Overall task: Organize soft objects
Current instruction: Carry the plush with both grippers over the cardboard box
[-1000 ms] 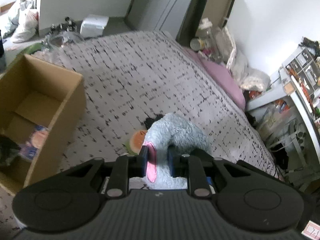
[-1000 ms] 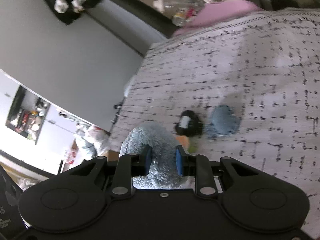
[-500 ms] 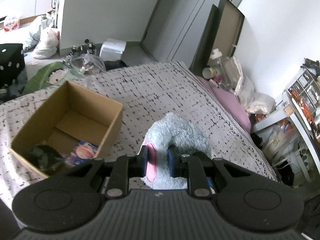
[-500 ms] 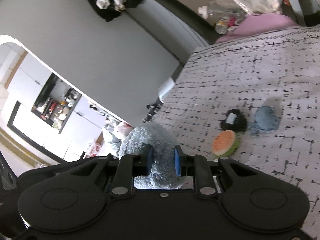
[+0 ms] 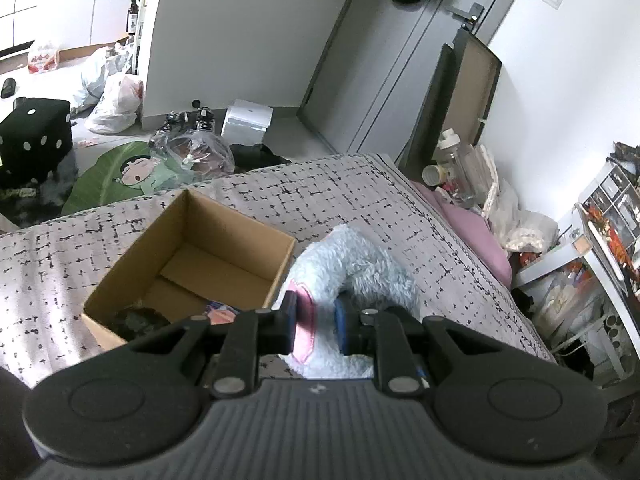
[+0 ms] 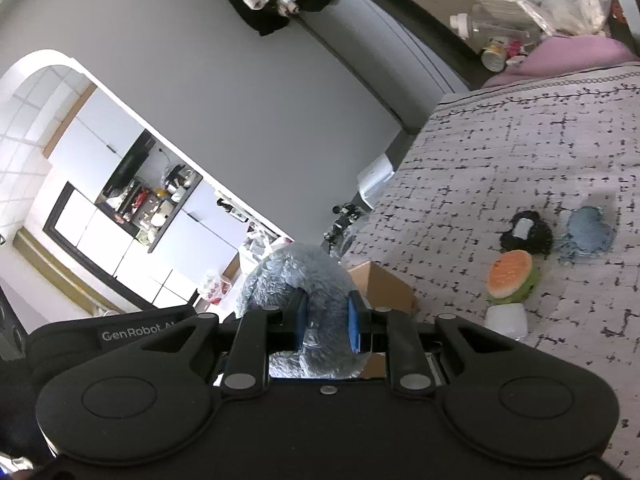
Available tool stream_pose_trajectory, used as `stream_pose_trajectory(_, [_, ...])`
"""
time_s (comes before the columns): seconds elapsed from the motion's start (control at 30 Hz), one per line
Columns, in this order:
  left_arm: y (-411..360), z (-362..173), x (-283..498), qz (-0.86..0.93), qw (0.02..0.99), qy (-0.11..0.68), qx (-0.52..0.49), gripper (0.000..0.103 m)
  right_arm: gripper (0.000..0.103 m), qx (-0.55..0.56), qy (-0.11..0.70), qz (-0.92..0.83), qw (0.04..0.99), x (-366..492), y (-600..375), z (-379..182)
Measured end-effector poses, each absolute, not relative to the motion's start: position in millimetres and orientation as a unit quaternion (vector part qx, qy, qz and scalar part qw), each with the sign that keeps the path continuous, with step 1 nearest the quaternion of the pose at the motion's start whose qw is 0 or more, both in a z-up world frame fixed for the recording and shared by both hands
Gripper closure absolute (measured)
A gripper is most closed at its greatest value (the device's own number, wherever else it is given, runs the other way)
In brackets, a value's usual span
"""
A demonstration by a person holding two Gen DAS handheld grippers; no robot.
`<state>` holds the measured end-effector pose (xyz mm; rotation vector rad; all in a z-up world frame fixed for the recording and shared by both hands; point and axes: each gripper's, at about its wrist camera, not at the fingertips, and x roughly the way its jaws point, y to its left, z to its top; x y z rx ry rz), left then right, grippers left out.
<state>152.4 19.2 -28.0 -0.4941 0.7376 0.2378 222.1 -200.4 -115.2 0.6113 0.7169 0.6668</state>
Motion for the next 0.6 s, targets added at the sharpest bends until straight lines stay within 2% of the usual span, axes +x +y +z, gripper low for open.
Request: stream_pose_trajectory(0.6, [62.8,-47.9,133.3,0.128,0.904,0.347,-0.216,0.086,0.084,0.228,0.347,0.332,0.847,208.2,-144.3,-123.7])
